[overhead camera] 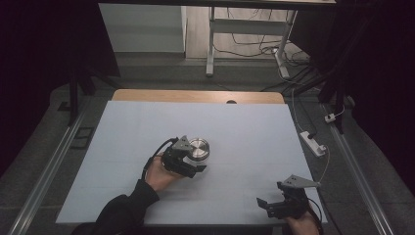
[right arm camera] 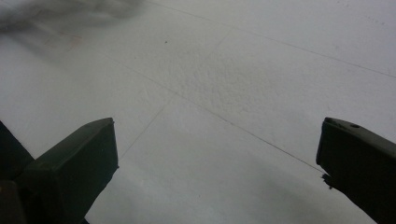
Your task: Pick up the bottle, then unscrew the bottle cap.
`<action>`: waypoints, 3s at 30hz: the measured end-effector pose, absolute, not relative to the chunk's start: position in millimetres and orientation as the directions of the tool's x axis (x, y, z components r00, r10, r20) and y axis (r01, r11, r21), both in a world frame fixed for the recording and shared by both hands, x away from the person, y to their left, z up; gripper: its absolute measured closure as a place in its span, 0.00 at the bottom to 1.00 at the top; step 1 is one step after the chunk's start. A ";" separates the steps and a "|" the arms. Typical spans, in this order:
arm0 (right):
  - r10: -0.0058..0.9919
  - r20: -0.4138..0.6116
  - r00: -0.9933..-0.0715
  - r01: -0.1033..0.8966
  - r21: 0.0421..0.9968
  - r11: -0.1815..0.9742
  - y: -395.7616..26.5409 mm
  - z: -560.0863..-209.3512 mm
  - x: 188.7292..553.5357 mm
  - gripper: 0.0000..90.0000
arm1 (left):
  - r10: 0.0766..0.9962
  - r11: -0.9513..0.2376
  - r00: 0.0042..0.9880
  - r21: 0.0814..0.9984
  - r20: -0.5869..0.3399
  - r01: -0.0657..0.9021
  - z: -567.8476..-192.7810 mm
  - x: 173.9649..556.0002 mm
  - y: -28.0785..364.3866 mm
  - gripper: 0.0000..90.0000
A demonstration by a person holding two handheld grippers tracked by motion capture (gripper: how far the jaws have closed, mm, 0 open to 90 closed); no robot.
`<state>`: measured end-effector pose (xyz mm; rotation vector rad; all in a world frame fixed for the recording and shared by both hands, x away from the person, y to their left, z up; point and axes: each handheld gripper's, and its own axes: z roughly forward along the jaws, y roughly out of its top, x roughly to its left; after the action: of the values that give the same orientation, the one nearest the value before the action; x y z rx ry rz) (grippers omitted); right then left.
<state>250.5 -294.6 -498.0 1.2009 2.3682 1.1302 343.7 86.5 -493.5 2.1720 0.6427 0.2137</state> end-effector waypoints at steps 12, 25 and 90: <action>0.770 0.112 -0.628 0.572 0.738 0.359 -294.5 -498.0 250.6 0.00 | 0.484 -0.515 0.872 0.782 -0.074 0.352 -475.1 327.7 92.7 0.17; 0.766 0.107 -0.634 0.568 0.736 0.368 -293.5 -498.1 250.1 0.00 | 0.460 -0.531 0.886 0.782 -0.059 0.328 -464.3 312.4 96.2 0.17; 0.499 0.046 -0.866 0.299 0.846 0.442 -168.4 -424.1 289.0 0.00 | 0.457 -0.535 0.889 0.787 -0.039 0.309 -465.7 306.3 93.3 0.17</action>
<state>289.0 -168.4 -424.1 0.6978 2.4824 1.3915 306.3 93.3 -465.7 2.1755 0.5480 0.2148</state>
